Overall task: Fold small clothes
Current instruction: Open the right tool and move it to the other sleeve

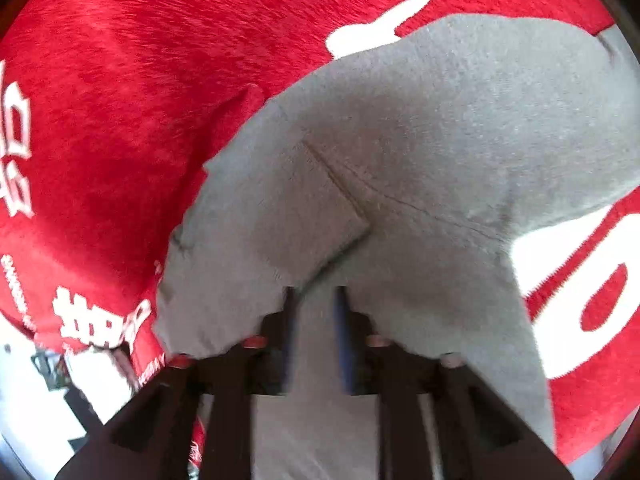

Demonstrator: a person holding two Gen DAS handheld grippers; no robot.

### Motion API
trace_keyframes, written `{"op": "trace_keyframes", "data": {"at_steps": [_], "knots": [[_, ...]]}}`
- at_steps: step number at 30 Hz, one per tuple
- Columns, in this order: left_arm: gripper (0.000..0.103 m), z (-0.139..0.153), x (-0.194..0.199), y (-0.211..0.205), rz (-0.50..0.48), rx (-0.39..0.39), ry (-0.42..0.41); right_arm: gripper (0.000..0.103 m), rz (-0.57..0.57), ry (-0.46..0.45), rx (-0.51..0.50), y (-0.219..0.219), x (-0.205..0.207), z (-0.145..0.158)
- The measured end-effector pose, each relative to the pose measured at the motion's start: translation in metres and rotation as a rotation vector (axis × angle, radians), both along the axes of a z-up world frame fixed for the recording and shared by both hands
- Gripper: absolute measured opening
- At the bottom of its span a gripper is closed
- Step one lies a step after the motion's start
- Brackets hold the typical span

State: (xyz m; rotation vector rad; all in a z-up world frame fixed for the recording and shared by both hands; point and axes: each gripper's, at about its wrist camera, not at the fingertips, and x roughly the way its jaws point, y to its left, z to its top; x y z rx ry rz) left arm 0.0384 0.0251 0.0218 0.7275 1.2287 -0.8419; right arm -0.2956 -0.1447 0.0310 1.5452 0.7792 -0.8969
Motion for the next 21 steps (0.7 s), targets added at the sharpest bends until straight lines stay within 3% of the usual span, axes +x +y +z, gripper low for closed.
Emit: {"op": "trace_keyframes", "data": {"at_steps": [2, 5, 14, 18, 21], "knots": [[0.102, -0.011, -0.008, -0.011, -0.018, 0.028, 0.009, 0.069, 0.006, -0.011, 0.001, 0.006, -0.010, 0.005], [0.102, -0.027, -0.025, -0.026, -0.064, 0.061, 0.060, 0.069, 0.011, -0.014, 0.016, 0.012, -0.031, 0.004], [0.102, -0.041, -0.079, -0.062, -0.109, 0.028, 0.104, 0.069, -0.071, -0.057, 0.030, 0.017, -0.108, 0.011], [0.102, -0.045, -0.104, -0.085, -0.123, 0.000, 0.142, 0.070, -0.228, -0.065, 0.012, 0.010, -0.173, 0.014], [0.102, -0.047, -0.127, -0.106, -0.152, -0.022, 0.127, 0.072, -0.398, -0.052, -0.012, 0.006, -0.233, 0.013]]}}
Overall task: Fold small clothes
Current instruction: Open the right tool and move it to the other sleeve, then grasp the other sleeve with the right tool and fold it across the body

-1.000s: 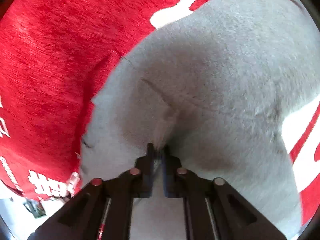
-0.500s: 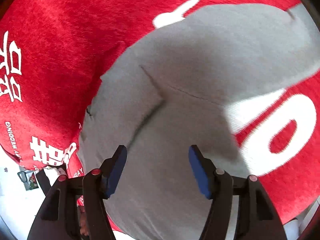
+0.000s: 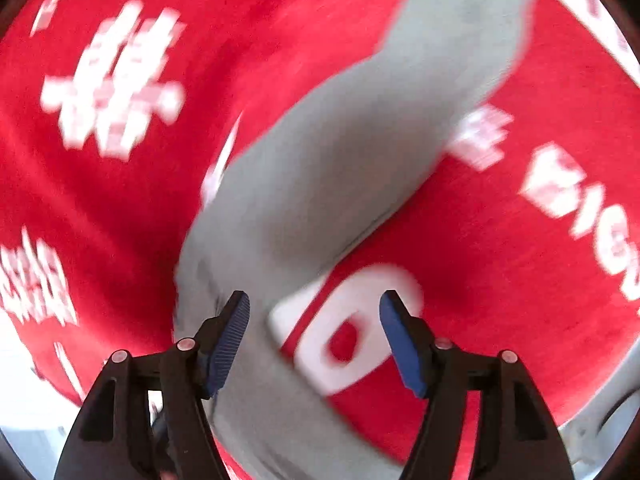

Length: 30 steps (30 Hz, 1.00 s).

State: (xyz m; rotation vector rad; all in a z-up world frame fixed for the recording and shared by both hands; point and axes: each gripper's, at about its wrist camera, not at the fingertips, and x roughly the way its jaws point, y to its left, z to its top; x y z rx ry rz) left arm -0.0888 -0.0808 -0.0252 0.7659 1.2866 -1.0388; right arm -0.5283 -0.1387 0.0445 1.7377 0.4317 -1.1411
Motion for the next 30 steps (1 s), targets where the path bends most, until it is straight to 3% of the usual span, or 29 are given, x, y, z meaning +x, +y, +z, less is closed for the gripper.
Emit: {"op": "trace_keyframes", "data": {"at_steps": [3, 8, 12, 17, 23, 30], "knots": [[0.102, -0.005, -0.021, -0.019, -0.038, 0.000, -0.027, 0.072, -0.110, 0.017, -0.003, -0.003, -0.045, -0.003], [0.102, -0.008, -0.053, -0.045, -0.046, -0.012, -0.018, 0.072, -0.174, 0.044, -0.009, -0.014, -0.086, -0.012], [0.102, -0.006, -0.090, -0.071, -0.120, -0.020, -0.044, 0.072, -0.258, -0.009, -0.004, -0.019, -0.109, -0.028], [0.102, -0.018, -0.120, -0.090, -0.167, 0.010, -0.010, 0.072, -0.324, -0.067, -0.003, -0.030, -0.116, -0.047], [0.102, -0.018, -0.153, -0.101, -0.261, 0.011, -0.073, 0.072, -0.345, -0.122, -0.022, -0.035, -0.119, -0.045], [0.102, -0.009, -0.146, -0.093, -0.298, 0.009, -0.071, 0.072, -0.341, -0.145, -0.052, -0.049, -0.121, -0.054]]}}
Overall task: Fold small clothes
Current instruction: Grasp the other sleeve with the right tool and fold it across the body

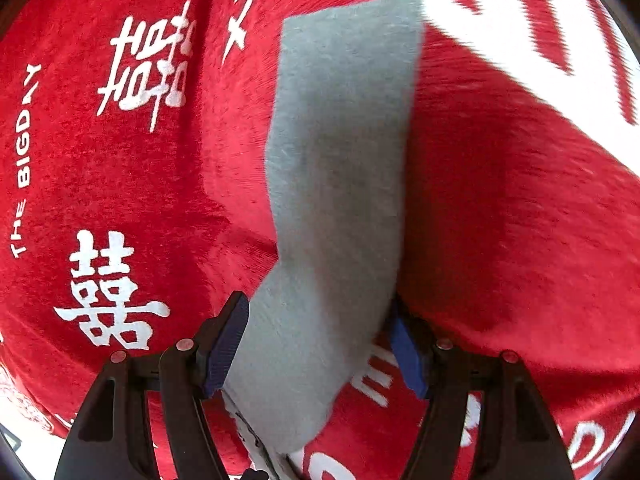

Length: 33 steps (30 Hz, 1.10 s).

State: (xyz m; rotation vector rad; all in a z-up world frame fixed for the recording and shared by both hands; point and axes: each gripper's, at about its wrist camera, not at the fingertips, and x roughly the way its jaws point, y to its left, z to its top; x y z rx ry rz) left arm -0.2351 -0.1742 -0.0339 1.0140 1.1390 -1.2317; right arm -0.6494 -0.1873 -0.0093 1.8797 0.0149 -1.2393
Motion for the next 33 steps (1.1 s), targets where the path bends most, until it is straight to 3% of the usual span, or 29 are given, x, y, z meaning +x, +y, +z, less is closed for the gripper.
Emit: {"op": "trace_keyframes", "data": {"at_steps": [8, 10, 11, 12, 15, 20, 24, 29, 33], "knots": [[0.102, -0.002, 0.023, 0.001, 0.058, 0.006, -0.002, 0.072, -0.006, -0.025, -0.028, -0.011, 0.008, -0.010], [0.102, 0.003, 0.028, 0.003, 0.061, -0.008, -0.013, 0.053, -0.027, -0.048, -0.044, -0.011, 0.007, -0.009], [0.102, 0.005, 0.033, 0.004, 0.071, -0.015, -0.015, 0.013, -0.035, -0.064, -0.047, -0.011, 0.007, -0.009], [0.102, 0.007, 0.036, 0.006, 0.080, -0.020, -0.015, 0.005, -0.025, -0.063, -0.037, -0.012, 0.007, -0.009], [0.102, 0.008, 0.049, 0.011, 0.110, -0.036, -0.019, 0.005, 0.053, -0.002, -0.059, -0.018, 0.013, 0.004], [0.102, 0.009, 0.075, 0.031, 0.170, -0.044, -0.020, 0.005, 0.120, -0.038, -0.177, -0.032, 0.041, 0.040], [0.102, 0.007, 0.101, 0.052, 0.217, -0.032, -0.006, 0.006, 0.301, -0.041, -0.281, -0.051, 0.105, 0.079], [0.102, 0.011, 0.140, 0.083, 0.287, -0.034, -0.017, 0.006, 0.669, -0.007, -0.393, -0.057, 0.247, 0.120], [0.102, 0.014, 0.177, 0.107, 0.362, -0.026, -0.014, 0.006, 0.916, 0.008, -0.325, -0.032, 0.355, 0.097]]}}
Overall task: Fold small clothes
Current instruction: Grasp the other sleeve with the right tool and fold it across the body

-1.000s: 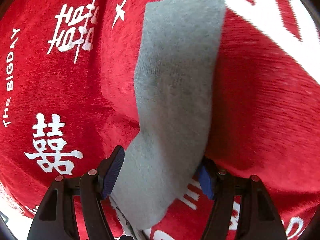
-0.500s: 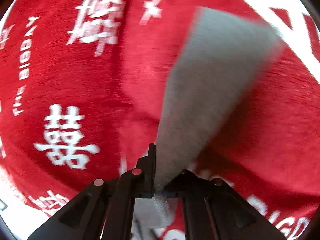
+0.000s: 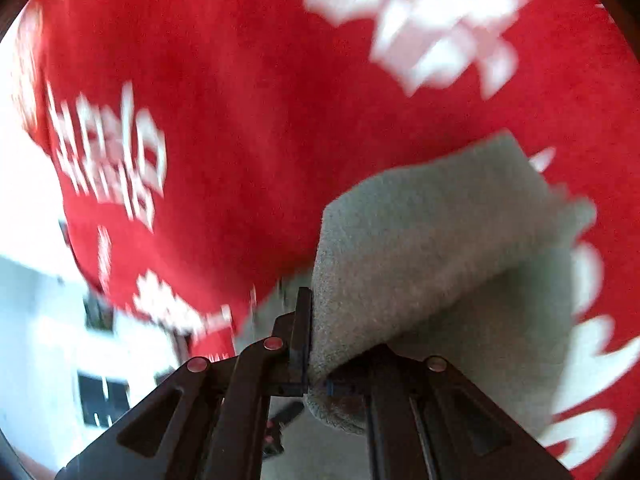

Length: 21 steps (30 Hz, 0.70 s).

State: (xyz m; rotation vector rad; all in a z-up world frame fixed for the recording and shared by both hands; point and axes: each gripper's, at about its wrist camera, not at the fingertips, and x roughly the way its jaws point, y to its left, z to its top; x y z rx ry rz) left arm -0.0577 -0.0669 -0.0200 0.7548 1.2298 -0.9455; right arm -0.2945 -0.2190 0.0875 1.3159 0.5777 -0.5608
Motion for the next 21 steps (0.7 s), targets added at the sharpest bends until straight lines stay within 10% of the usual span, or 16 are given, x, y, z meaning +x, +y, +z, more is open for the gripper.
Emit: {"op": "trace_keyframes", "data": {"at_steps": [7, 12, 14, 16, 21], "knots": [[0.102, 0.002, 0.060, 0.049, 0.106, 0.008, -0.018, 0.026, 0.075, 0.249, 0.179, 0.044, 0.082, -0.079], [0.102, -0.010, 0.088, 0.074, 0.155, 0.047, -0.014, 0.044, -0.130, 0.200, 0.183, 0.045, 0.060, -0.074], [0.102, -0.010, 0.096, 0.078, 0.177, 0.046, -0.015, 0.043, -0.247, 0.192, 0.208, 0.028, 0.054, -0.072], [0.102, -0.010, 0.106, 0.081, 0.201, 0.043, -0.003, 0.015, -0.317, 0.160, 0.231, 0.018, 0.055, -0.074], [0.102, -0.005, 0.130, 0.091, 0.224, -0.004, 0.059, 0.006, 0.025, 0.148, 0.013, 0.024, 0.155, -0.036]]}}
